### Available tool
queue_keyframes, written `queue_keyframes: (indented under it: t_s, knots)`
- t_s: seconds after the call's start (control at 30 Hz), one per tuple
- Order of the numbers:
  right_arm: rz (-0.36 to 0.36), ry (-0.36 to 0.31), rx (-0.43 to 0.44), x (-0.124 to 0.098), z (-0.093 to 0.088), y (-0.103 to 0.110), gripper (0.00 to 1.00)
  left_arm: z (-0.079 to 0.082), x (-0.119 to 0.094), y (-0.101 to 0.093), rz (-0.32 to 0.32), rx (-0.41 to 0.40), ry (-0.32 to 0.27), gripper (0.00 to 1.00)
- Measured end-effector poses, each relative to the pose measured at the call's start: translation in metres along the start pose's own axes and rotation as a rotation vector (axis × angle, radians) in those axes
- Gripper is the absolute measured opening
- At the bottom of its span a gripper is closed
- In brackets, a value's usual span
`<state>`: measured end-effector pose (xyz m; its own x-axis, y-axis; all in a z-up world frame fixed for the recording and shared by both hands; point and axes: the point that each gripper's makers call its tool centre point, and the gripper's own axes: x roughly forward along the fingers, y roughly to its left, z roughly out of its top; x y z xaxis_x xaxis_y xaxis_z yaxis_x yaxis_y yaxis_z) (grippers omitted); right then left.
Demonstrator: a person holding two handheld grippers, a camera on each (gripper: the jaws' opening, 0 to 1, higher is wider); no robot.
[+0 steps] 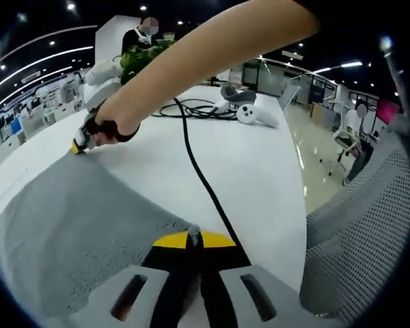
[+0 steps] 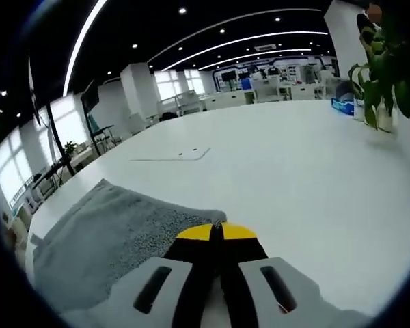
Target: Fold the towel on the table until its edges align and the towel forms a compact rectangular stack.
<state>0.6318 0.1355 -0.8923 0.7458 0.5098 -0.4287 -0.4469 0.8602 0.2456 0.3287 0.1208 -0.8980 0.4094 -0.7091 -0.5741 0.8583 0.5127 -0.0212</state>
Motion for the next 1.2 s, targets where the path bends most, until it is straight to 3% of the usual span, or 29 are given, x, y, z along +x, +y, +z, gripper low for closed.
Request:
queue_keyframes:
  t_s: [0.33, 0.57, 0.87, 1.03, 1.2]
  knots:
    - [0.033, -0.047, 0.034, -0.01, 0.033, 0.029, 0.0, 0.015, -0.02, 0.004, 0.012, -0.014, -0.025, 0.04]
    - [0.058, -0.084, 0.061, -0.012, 0.056, 0.043, 0.0, 0.024, -0.06, 0.024, 0.103, -0.057, -0.064, 0.04]
    - [0.117, -0.125, 0.068, -0.008, 0.083, 0.08, 0.0, 0.038, -0.103, 0.041, 0.2, -0.162, -0.158, 0.04]
    - [0.148, -0.151, 0.078, -0.007, 0.1, 0.101, 0.0, 0.037, -0.124, 0.05, 0.266, -0.172, -0.177, 0.04]
    - [0.173, -0.164, 0.08, -0.002, 0.112, 0.123, 0.0, 0.03, -0.149, 0.063, 0.346, -0.237, -0.198, 0.04]
